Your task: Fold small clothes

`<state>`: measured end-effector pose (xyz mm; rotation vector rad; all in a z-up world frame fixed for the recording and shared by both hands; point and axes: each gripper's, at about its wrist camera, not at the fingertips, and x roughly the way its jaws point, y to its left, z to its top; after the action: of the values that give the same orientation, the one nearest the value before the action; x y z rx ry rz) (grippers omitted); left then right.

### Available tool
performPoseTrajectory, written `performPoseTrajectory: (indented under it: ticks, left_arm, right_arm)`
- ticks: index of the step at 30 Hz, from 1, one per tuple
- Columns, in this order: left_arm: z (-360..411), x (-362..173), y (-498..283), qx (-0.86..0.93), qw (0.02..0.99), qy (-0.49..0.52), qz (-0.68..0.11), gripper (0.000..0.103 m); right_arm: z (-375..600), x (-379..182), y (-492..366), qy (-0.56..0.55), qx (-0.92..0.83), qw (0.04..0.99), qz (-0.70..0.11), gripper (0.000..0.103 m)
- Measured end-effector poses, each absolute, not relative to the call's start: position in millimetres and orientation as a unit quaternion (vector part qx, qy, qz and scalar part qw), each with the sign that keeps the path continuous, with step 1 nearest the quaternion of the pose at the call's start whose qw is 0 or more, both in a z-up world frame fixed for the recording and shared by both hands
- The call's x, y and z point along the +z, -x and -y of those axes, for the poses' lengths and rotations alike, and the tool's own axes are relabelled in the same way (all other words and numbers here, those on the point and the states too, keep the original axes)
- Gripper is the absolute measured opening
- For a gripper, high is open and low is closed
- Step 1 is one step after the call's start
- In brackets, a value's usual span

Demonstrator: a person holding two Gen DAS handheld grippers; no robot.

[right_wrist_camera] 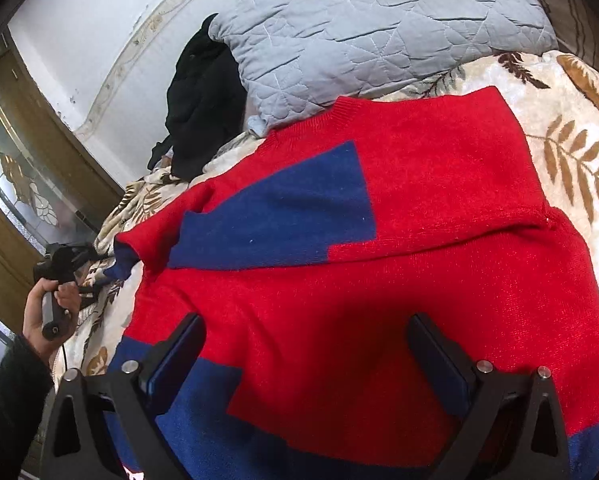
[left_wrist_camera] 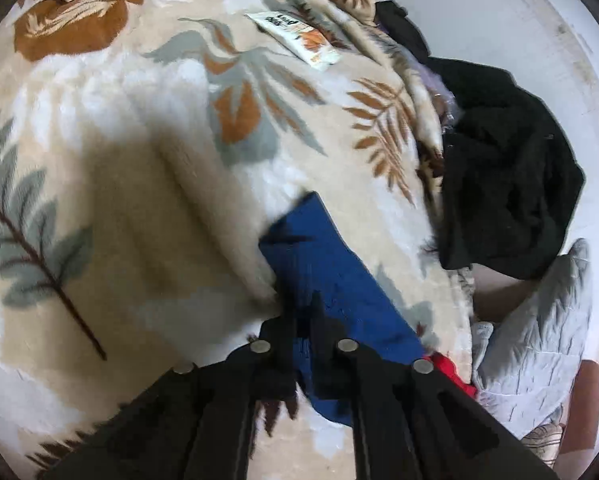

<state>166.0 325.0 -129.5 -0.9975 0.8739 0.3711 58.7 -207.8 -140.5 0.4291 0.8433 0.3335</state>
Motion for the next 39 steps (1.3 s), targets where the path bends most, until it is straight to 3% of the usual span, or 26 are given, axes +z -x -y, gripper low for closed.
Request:
performPoseTrajectory:
  ticks: [4,8,12,15,20,24,26,30,39]
  left_arm:
    - [-312,-74,-164,0.173,0.831,0.392,-0.355,0.004]
    - [-268,27,-157,0.136,0.9,0.308,-0.276,0.004]
    - [-184,119,-152,0.043,0.951,0.21,-0.224,0.004]
    - [-109,138,-154,-0.034,0.958,0.167,-0.232,0.004]
    - [13,106,-165,-0.133,0.944,0.109,-0.283,0.005]
    - [96,39,-178,-0.221,0.899,0.062,-0.374,0.008]
    - [113,-3,-183,-0.239,0.862,0.042,-0.445,0.044]
    - [69,-59,-180,-0.158,0.854,0.036,-0.495,0.046]
    - [-102,-84,-127,-0.019,0.872,0.124,-0.473,0.053]
  right_arm:
    - [210,-140,-57,-0.211,0.162,0.876,-0.401,0.102]
    - [212,-141,-57,-0.218,0.165,0.876,-0.397,0.102]
    - [216,-141,-55,-0.233,0.171,0.875,-0.389,0.102]
    - [219,-141,-54,-0.241,0.175,0.874,-0.384,0.102]
    - [233,-132,-45,-0.279,0.173,0.871,-0.364,0.102]
    - [257,-120,-21,-0.307,0.159,0.874,-0.342,0.102]
    - [268,-116,-13,-0.31,0.153,0.875,-0.338,0.102]
    - [290,-106,-6,-0.321,0.14,0.875,-0.334,0.102]
    - [313,-93,-62,-0.399,0.152,0.838,-0.34,0.102]
